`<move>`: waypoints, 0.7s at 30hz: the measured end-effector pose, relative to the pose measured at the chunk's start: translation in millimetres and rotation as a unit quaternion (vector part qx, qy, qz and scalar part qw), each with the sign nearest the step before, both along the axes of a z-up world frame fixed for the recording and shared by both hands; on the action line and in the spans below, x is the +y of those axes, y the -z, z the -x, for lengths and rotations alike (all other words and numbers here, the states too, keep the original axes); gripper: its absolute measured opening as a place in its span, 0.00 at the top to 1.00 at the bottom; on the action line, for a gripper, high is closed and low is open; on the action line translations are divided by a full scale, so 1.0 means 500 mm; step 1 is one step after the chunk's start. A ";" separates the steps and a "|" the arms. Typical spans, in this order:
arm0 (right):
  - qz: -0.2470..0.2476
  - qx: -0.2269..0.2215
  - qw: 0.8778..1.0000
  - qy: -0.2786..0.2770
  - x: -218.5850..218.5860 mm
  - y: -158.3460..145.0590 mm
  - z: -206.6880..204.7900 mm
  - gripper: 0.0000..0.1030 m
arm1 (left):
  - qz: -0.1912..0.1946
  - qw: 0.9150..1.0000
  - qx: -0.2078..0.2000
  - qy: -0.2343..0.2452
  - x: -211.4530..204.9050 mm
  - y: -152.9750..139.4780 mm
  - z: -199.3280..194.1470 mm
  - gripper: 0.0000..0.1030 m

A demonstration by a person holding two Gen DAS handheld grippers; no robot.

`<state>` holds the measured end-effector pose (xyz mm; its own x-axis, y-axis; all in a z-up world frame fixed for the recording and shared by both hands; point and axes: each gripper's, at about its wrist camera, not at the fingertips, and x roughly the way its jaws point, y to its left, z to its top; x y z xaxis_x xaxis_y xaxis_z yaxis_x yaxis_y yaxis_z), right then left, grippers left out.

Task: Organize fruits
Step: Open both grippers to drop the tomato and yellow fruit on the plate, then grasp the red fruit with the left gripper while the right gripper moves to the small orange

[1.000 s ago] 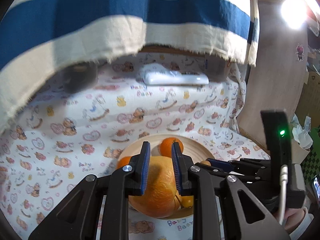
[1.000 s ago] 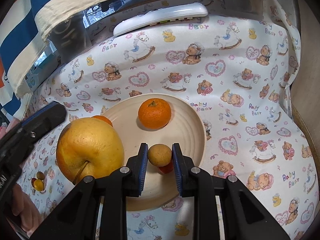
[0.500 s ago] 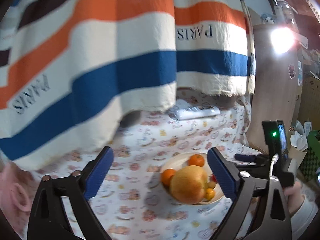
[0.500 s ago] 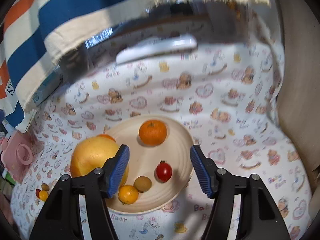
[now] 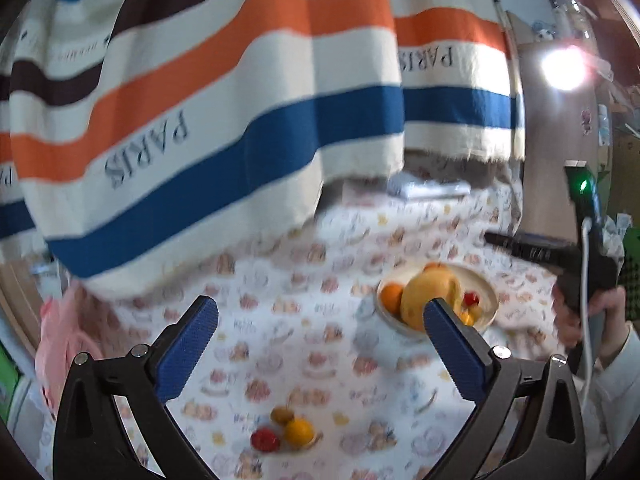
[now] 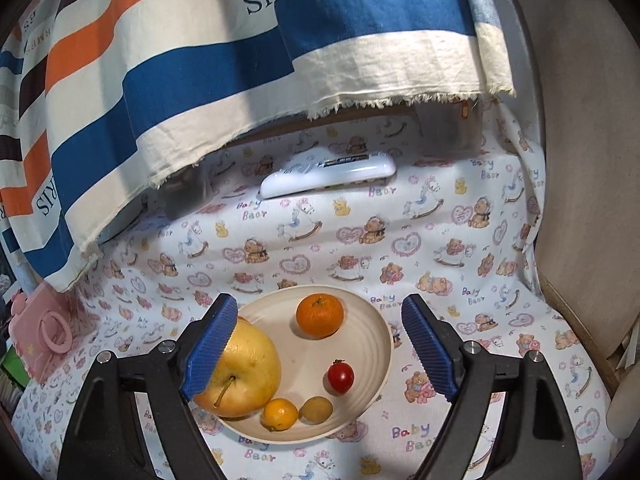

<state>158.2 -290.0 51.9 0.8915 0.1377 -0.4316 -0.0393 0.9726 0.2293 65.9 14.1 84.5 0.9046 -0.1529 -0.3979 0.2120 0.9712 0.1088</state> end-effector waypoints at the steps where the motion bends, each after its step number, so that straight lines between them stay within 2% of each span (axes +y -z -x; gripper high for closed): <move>1: 0.002 -0.003 1.000 0.001 0.002 -0.001 0.002 0.17 | -0.003 1.000 -0.001 -0.007 0.010 0.009 0.002 0.01; 4: 0.014 -0.010 1.000 0.005 0.010 0.000 0.008 0.16 | -0.009 1.000 -0.003 -0.027 0.035 0.030 0.008 0.01; 10: 0.035 -0.012 0.999 0.003 0.029 0.001 0.012 0.14 | 0.016 0.999 -0.003 -0.047 0.077 0.044 0.020 0.01; 13: 0.054 -0.017 0.998 0.023 0.039 -0.011 0.022 0.14 | 0.020 0.998 -0.004 -0.052 0.089 0.043 0.021 0.01; 15: 0.053 -0.011 0.998 0.026 0.048 -0.024 0.032 0.14 | 0.021 0.998 0.001 -0.057 0.097 0.045 0.018 0.01; 18: 0.039 -0.004 0.999 0.000 0.070 -0.043 0.050 0.14 | 0.022 0.997 0.022 -0.073 0.114 0.052 0.016 0.01; 21: 0.045 -0.008 0.999 -0.020 0.107 -0.065 0.077 0.14 | 0.033 0.996 0.042 -0.072 0.130 0.062 0.015 0.08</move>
